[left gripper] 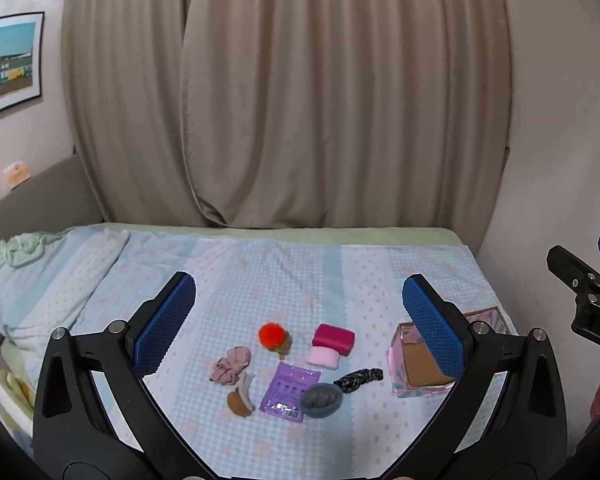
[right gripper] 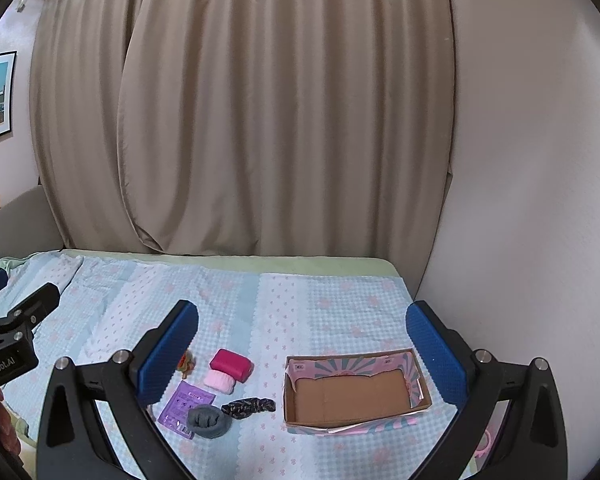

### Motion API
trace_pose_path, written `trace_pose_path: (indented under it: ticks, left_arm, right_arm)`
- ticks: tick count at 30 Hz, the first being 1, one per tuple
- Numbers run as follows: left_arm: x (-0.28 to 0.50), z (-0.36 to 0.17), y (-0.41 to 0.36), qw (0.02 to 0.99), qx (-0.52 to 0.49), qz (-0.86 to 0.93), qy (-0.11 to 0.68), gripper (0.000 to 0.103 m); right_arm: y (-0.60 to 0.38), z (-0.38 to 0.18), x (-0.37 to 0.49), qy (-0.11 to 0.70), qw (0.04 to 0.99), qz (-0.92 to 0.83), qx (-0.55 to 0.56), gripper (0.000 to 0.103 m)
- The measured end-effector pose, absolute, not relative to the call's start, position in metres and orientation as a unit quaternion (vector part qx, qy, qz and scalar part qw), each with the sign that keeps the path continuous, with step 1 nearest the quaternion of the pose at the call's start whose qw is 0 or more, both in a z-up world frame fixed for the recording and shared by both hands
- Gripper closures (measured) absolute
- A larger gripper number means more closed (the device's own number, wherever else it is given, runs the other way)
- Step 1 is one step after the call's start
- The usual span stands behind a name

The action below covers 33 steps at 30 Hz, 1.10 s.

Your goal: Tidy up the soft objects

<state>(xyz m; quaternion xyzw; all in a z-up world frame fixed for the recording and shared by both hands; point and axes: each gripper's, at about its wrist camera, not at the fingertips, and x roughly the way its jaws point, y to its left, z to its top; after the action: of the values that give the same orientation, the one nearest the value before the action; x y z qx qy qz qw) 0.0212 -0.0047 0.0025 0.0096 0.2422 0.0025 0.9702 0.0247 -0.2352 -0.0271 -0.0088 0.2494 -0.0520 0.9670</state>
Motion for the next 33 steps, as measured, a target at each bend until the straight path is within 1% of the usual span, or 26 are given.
trace_pose_path:
  ticks: [33]
  left_arm:
    - [0.027,0.001,-0.009,0.969,0.01,-0.024,0.246,0.0]
  right_arm:
    - [-0.239,-0.03,0.026,0.245,0.968,-0.061,0.001,0.0]
